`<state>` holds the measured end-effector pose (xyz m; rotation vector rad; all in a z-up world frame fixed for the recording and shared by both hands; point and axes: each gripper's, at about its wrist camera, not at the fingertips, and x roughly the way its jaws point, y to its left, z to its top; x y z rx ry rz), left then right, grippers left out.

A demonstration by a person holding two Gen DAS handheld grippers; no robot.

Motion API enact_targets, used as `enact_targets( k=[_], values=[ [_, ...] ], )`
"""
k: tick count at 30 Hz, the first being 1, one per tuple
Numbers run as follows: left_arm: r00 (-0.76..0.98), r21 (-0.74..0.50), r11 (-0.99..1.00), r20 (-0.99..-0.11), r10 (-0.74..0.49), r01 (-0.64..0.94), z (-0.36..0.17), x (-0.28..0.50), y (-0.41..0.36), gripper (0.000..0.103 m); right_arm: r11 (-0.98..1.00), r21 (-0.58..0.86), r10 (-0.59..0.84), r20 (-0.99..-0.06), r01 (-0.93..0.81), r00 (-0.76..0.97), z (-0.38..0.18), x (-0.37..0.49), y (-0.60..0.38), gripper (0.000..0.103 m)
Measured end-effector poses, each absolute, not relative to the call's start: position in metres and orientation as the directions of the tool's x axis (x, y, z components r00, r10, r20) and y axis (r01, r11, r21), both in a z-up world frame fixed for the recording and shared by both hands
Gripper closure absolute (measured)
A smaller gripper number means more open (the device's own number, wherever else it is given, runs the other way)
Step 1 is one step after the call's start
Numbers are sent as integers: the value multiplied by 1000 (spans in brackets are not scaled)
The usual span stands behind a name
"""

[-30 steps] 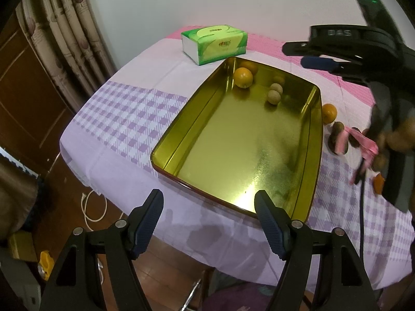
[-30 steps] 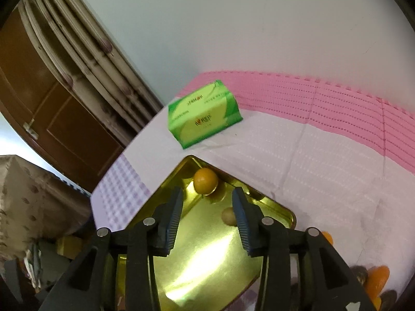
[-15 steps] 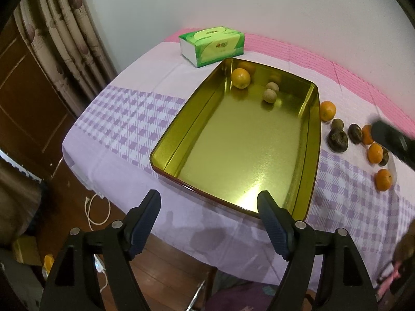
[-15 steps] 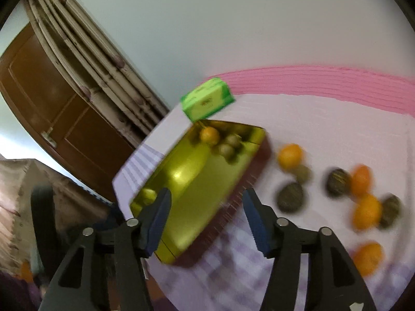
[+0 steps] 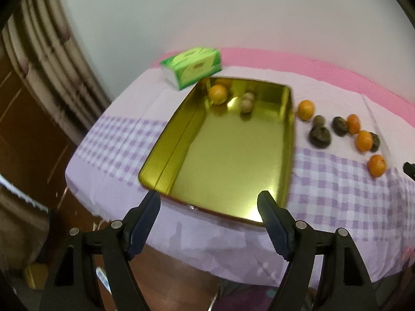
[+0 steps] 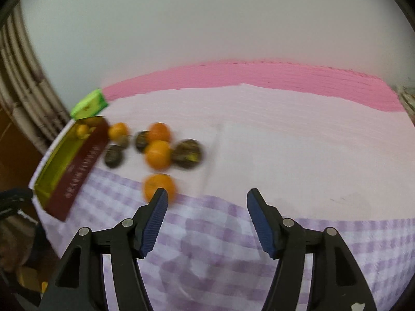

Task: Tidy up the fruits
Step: 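Move the left gripper back and grasp a dark brown round fruit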

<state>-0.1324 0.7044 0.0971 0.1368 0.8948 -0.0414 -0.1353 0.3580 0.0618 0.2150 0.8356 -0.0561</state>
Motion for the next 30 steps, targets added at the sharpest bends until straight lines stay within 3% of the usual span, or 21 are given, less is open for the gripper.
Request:
enact_targets(
  k=[6,11,18,30],
  values=[
    [627,55,959,-767,-139,279,109,-144,669,26,977,92,-59,-753,194,656,48,-140,326,42],
    [562,-40,915,-778,-280,401,120,-128,634,27,963,140,-49,-752,232,657,38,-143,307,42],
    [521,-1,890,-811,-268,457,112,-78,579,27,948,197,-18,-749,248,663,29,-148,293,39],
    [452,60,863,-869,-202,501,69,-17,525,29,947,244,32,-722,211,692,29,-150,292,23]
  ],
)
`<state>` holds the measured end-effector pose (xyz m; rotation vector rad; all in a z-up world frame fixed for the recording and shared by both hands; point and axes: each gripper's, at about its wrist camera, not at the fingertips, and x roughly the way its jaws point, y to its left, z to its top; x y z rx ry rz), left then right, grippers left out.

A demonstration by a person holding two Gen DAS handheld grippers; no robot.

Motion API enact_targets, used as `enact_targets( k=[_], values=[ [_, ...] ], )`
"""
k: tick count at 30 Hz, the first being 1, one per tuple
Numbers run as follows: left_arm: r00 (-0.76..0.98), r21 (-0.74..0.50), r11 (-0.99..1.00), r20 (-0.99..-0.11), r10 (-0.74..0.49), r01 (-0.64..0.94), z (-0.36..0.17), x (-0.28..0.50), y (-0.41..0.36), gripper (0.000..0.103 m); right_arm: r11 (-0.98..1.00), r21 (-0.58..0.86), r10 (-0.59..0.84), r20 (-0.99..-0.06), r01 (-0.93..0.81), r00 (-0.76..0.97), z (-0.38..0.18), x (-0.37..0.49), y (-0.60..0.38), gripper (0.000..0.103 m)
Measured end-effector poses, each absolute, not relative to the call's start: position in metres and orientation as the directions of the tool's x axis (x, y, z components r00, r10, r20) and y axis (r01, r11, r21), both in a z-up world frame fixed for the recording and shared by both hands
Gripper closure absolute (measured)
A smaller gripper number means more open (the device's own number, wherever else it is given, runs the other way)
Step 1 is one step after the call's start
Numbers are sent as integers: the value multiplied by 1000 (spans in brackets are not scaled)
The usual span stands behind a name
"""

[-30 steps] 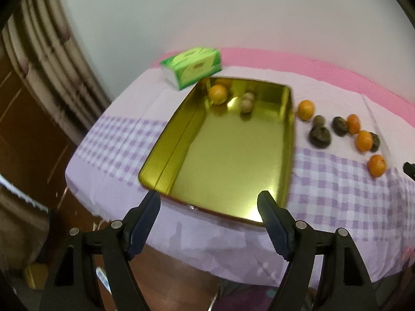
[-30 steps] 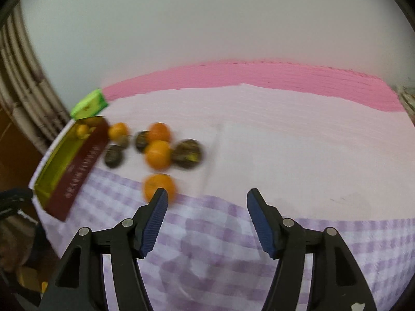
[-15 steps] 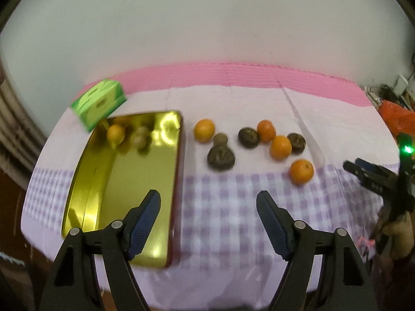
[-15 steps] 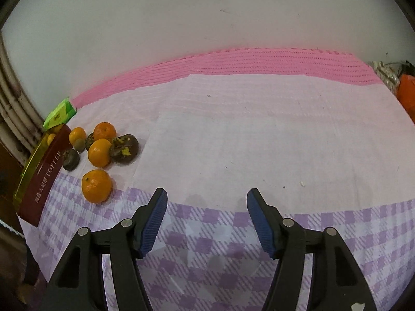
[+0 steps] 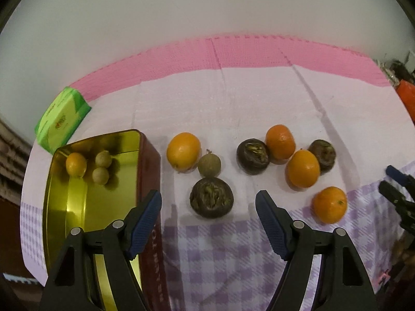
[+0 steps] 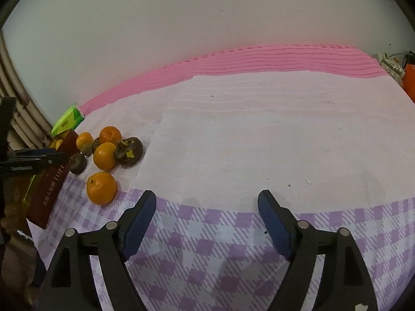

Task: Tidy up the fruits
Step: 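Move the left gripper back and grasp a dark brown round fruit, then carry the dark brown fruit into the gold tin and open the left gripper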

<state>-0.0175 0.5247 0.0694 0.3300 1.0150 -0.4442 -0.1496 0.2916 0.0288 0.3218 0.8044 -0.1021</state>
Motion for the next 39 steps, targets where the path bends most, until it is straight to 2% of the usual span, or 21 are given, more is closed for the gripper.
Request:
enact_targets(
  k=[7,9,10,11,17,21,27,32,37,39],
  values=[
    [400,56,860,-899,-177,507,45,-4,517,34,941,280,68,-708,192,702,29,-150,289,17],
    [381,50,854,-907,-178,517,35,-3,515,47,940,284,73,-707,188,704,29,-150,289,16],
    [397,62,855,-901,-175,516,34,-4,515,49,940,287,76,-705,186,705,30,-150,288,16],
    [422,74,856,-889,-175,511,35,-7,515,58,939,290,79,-705,184,705,29,-149,287,15],
    [451,35,878,-867,-211,477,53,-38,528,59,939,294,85,-703,181,706,30,-150,286,15],
    [451,-43,891,-851,-270,452,77,-72,548,59,947,265,67,-717,182,694,33,-150,293,15],
    [470,-110,909,-827,-309,403,103,-108,583,59,968,250,173,-674,2,718,63,-143,348,17],
    [486,-120,915,-816,-312,386,114,-122,603,58,970,238,214,-716,-55,665,53,-126,385,26],
    [497,-129,920,-810,-313,370,120,-126,622,58,978,195,194,-741,-70,643,46,-106,405,29],
    [500,-138,926,-808,-310,352,121,-125,630,59,979,191,189,-749,-67,635,41,-101,403,39]
  ],
)
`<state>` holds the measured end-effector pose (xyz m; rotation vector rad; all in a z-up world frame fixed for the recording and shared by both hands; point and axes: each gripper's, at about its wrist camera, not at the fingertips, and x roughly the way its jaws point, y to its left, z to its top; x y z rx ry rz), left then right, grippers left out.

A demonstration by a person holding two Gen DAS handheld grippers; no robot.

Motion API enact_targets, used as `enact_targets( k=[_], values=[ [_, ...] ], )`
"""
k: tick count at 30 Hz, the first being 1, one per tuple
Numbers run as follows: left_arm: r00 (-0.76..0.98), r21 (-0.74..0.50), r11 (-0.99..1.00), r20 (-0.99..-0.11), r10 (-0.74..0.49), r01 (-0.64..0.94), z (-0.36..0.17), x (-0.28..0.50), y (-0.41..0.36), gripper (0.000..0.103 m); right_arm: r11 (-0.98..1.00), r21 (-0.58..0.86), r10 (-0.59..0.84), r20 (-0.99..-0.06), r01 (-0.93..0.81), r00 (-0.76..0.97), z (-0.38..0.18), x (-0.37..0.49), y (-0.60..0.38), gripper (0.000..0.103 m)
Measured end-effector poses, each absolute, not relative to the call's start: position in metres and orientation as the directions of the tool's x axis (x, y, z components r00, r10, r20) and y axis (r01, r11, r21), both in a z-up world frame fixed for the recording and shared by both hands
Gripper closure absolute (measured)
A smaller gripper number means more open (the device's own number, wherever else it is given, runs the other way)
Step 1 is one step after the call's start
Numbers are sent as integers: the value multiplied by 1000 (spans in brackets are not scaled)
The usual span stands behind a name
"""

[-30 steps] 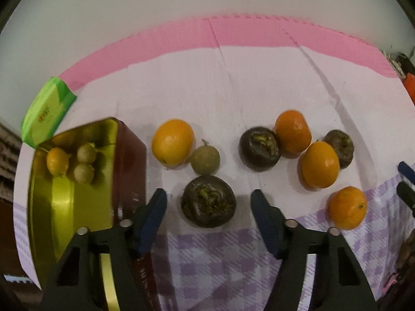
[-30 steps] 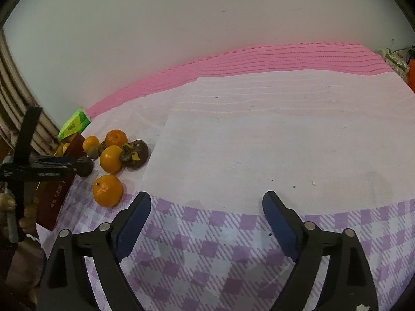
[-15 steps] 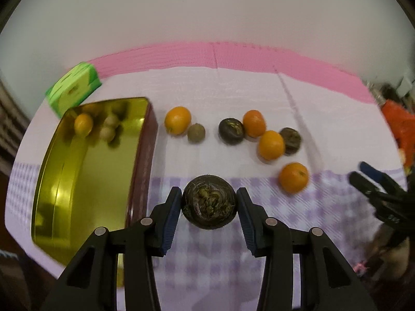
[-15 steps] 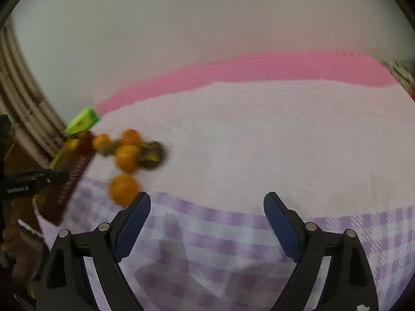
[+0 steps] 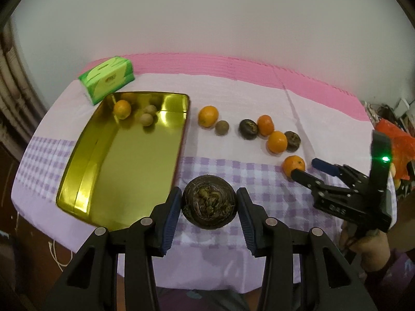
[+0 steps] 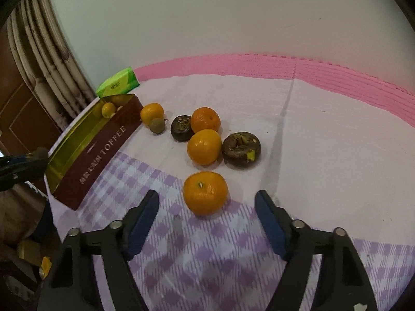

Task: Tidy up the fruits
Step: 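Carry the dark brown fruit into the gold tin and open the left gripper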

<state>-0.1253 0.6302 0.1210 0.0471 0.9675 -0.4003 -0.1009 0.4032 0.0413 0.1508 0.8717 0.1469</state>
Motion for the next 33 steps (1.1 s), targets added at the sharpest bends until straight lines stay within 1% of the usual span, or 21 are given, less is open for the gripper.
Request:
enact_targets(
  k=[1,3,4,8,10,14,22,33],
  values=[
    [501,-141,928,-808,-308,344,121,-124,634,58,980,188,188,-757,-66,626,38,-97,405,42],
    [501,-153,932,-808,-309,328,120,-123,641,58,982,176,186,-781,-75,597,29,-89,408,63],
    [501,-160,935,-809,-307,316,119,-122,646,58,984,159,175,-793,-79,583,25,-87,410,64],
    [508,-160,949,-814,-282,270,118,-112,665,58,989,111,145,-789,-94,598,24,-90,416,66],
    [519,-146,958,-815,-259,248,118,-104,674,58,991,96,136,-777,-97,614,22,-93,416,66],
    [548,-92,973,-813,-196,211,115,-80,693,58,994,21,84,-765,-105,639,21,-97,427,66],
    [550,24,984,-832,-77,175,87,-21,714,58,994,44,100,-762,-103,640,21,-97,424,66],
    [524,86,977,-851,-30,196,61,36,708,58,993,51,106,-761,-103,640,20,-98,424,65]
  ],
)
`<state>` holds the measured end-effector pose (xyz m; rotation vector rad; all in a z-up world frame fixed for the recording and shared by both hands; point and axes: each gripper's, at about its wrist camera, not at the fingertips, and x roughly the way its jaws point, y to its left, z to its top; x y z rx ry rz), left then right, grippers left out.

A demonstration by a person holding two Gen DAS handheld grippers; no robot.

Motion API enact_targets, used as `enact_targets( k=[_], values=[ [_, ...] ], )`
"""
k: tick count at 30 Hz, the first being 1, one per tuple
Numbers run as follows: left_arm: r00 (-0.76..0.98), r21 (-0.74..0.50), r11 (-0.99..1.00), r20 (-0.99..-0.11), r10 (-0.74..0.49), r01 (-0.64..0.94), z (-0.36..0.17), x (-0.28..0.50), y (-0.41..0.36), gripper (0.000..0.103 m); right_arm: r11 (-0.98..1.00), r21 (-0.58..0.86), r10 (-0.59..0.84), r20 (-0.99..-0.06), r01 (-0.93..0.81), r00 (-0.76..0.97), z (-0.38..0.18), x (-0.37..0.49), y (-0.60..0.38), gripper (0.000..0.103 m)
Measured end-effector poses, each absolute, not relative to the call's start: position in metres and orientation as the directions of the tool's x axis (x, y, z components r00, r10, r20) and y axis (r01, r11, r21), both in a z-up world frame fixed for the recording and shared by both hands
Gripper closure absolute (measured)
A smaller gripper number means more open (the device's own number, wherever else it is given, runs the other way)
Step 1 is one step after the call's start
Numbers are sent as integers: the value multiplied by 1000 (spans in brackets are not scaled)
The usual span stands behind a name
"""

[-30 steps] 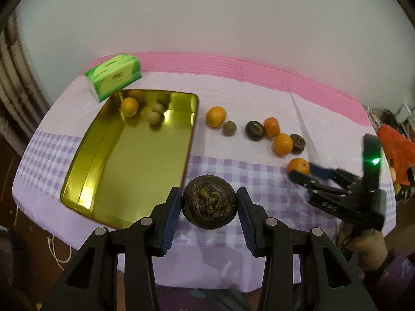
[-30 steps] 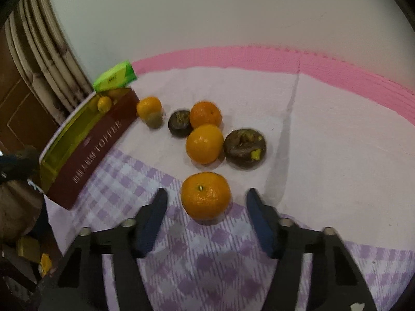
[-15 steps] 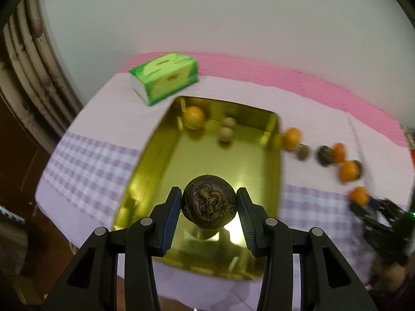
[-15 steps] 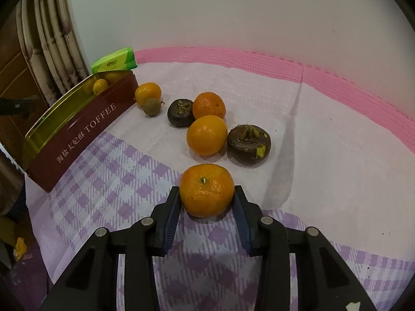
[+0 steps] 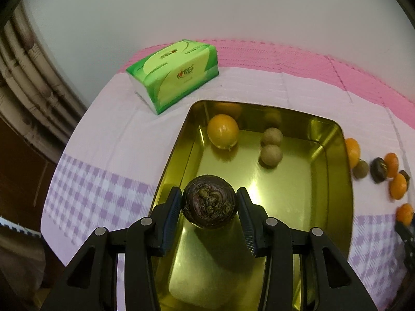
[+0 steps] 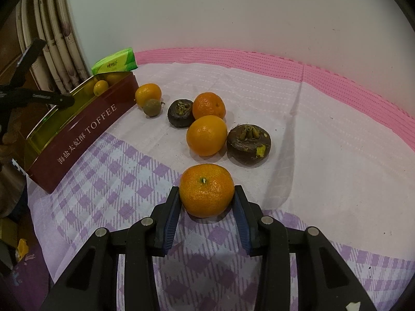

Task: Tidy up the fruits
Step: 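Carry the dark brown fruit into the gold tin and open the left gripper, then move the right gripper to an orange and close on it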

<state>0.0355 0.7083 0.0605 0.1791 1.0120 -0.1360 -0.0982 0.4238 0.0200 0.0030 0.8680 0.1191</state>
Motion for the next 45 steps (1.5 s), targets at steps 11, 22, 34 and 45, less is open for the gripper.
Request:
enact_targets(
  k=[11,22,34,45],
  values=[
    [519,162,966,-854,33,204,44,58,698,58,993,56,110,-760,-104,640,20,-98,423,65],
    [546,219,957,-834,83,190,49,57,694,54,993,56,109,-760,-102,640,20,-98,423,65],
    [616,164,972,-788,25,170,102,-26,690,30,993,56,108,-760,-101,641,20,-98,423,65],
    [560,-31,994,-824,-83,101,106,-112,711,29,993,58,109,-760,-101,641,19,-98,423,65]
  ],
)
